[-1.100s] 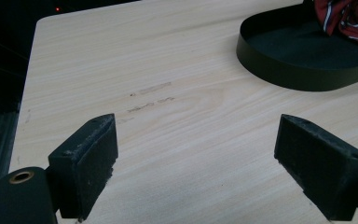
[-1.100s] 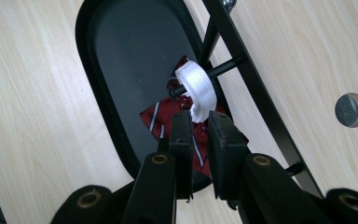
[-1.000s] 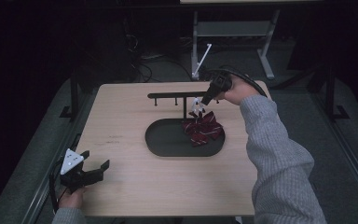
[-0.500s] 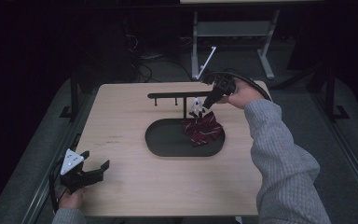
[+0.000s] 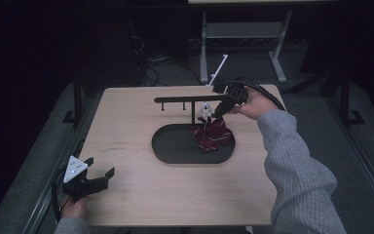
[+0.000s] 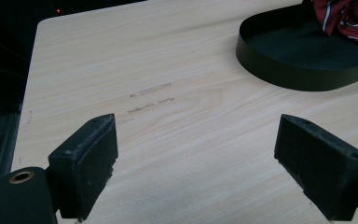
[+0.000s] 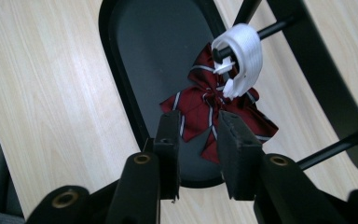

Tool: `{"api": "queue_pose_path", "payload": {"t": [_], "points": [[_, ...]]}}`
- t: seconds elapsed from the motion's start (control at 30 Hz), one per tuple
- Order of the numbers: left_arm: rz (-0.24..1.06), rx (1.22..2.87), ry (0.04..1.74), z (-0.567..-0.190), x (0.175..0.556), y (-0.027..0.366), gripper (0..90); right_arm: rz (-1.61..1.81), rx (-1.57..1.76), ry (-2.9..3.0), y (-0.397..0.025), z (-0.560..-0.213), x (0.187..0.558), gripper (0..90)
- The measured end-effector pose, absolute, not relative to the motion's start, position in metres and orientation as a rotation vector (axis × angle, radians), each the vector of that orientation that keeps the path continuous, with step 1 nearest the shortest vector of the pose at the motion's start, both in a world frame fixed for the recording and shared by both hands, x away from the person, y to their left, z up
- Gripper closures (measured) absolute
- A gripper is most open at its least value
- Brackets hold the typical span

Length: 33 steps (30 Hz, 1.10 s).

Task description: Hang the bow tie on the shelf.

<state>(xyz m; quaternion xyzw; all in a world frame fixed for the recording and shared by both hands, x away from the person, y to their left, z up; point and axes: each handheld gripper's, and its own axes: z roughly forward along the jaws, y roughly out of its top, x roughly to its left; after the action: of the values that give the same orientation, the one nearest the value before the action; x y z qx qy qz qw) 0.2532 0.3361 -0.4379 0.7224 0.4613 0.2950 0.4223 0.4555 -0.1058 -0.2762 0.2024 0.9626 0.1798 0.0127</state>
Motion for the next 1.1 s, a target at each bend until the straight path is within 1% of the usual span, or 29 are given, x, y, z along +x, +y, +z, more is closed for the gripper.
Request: {"api": "queue_pose_path", "payload": {"t": [0.43, 0.73, 1.1], "points": [[0.74, 1.814, 1.152, -0.438, 0.253, 0.336, 12.8, 0.589, 0.607, 3.001, -0.107, -0.282, 0.448, 65.4], [0.742, 1.818, 1.148, -0.438, 0.253, 0.335, 12.8, 0.638, 0.595, 2.992, -0.109, -0.283, 0.442, 61.4], [0.745, 1.827, 1.146, -0.438, 0.253, 0.335, 12.8, 0.64, 0.605, 2.999, -0.113, -0.29, 0.434, 59.2]]}}
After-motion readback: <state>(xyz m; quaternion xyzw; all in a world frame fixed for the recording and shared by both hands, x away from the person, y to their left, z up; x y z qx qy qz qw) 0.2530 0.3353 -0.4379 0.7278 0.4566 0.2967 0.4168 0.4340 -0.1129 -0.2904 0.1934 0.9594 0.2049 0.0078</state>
